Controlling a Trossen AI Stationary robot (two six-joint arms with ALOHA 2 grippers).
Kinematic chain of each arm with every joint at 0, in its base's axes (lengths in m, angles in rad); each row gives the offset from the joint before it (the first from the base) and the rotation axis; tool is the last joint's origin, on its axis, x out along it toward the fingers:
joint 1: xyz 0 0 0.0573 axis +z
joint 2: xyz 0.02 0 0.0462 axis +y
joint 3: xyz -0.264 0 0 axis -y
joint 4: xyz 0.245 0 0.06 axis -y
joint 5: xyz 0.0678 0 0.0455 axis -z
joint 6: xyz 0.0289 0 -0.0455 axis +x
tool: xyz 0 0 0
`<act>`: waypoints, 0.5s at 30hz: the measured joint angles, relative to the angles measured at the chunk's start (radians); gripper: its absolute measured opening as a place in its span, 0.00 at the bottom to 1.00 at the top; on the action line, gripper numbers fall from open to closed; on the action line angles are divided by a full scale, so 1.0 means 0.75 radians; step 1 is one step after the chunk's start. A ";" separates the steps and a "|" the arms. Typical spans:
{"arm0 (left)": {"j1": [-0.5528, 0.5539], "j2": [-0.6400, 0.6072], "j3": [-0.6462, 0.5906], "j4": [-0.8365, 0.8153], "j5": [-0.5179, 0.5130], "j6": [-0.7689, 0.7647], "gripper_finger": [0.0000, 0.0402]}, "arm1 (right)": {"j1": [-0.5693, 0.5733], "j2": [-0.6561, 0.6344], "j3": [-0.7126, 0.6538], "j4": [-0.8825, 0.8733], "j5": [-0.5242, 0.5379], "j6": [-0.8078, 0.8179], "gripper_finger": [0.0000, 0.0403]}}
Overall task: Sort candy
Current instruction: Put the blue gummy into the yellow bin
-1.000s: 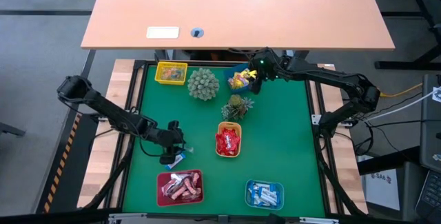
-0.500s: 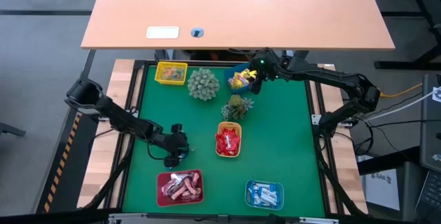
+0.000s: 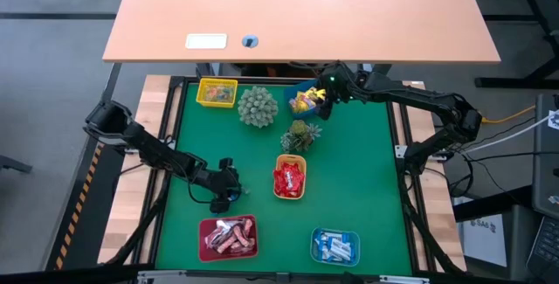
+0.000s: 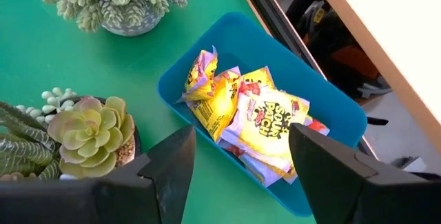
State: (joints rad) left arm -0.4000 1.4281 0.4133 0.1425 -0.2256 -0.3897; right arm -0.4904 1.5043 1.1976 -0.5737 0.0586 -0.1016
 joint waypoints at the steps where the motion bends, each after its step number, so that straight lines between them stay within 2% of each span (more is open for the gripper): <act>1: 0.000 0.000 0.000 0.000 0.000 -0.001 0.23 | 0.000 0.000 0.000 -0.007 0.000 0.001 0.58; 8: 0.001 0.000 0.000 0.008 -0.055 -0.059 0.16 | 0.000 -0.031 0.000 -0.105 -0.040 0.002 0.58; 12: 0.003 0.000 -0.002 0.068 -0.120 -0.134 0.15 | 0.012 -0.117 0.000 -0.143 -0.125 0.000 0.58; 15: 0.003 0.000 -0.002 0.169 -0.192 -0.141 0.15 | 0.036 -0.200 0.000 -0.144 -0.130 0.000 0.58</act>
State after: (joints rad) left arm -0.3977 1.4281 0.4122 0.2691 -0.3696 -0.4953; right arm -0.4637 1.3545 1.1976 -0.6818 -0.0391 -0.1017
